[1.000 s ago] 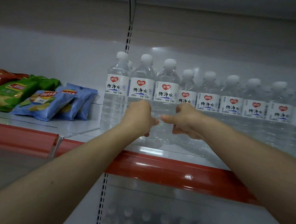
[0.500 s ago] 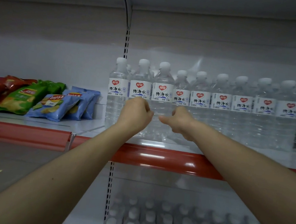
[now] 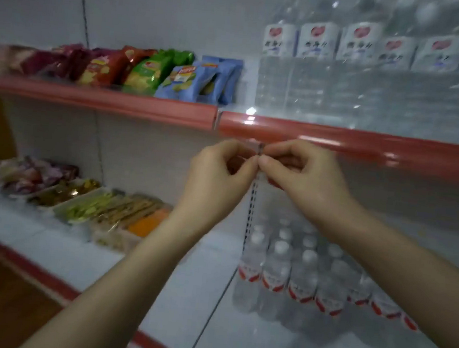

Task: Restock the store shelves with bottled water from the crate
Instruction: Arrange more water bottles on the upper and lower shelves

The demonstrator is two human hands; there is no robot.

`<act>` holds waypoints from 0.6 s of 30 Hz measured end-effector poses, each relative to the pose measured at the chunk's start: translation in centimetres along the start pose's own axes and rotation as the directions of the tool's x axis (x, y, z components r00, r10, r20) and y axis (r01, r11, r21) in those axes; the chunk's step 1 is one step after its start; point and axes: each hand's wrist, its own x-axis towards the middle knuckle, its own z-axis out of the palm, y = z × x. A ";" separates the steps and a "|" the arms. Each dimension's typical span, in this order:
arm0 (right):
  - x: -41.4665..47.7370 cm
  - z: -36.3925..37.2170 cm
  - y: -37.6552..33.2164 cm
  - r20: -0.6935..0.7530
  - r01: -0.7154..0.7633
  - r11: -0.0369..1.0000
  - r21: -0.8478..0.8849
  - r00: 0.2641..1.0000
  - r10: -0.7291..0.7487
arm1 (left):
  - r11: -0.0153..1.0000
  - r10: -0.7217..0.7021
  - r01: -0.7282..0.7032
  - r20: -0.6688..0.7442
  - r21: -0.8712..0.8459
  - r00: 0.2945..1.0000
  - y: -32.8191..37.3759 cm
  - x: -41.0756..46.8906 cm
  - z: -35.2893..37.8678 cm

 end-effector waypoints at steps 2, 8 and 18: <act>-2.6 3.1 1.4 0.099 -0.088 0.993 0.074 0.992 0.081 | 0.996 -0.076 0.073 0.052 0.054 0.996 -2.5 -3.6 -1.5; -10.5 12.4 7.2 0.432 -0.351 0.921 0.172 0.867 0.249 | 0.913 -0.351 0.299 0.158 0.278 0.923 -9.9 -14.5 -6.4; -22.4 26.0 13.0 0.722 -0.532 0.846 0.025 0.595 0.353 | 0.675 -0.668 0.436 0.242 0.595 0.704 -16.8 -29.1 -13.4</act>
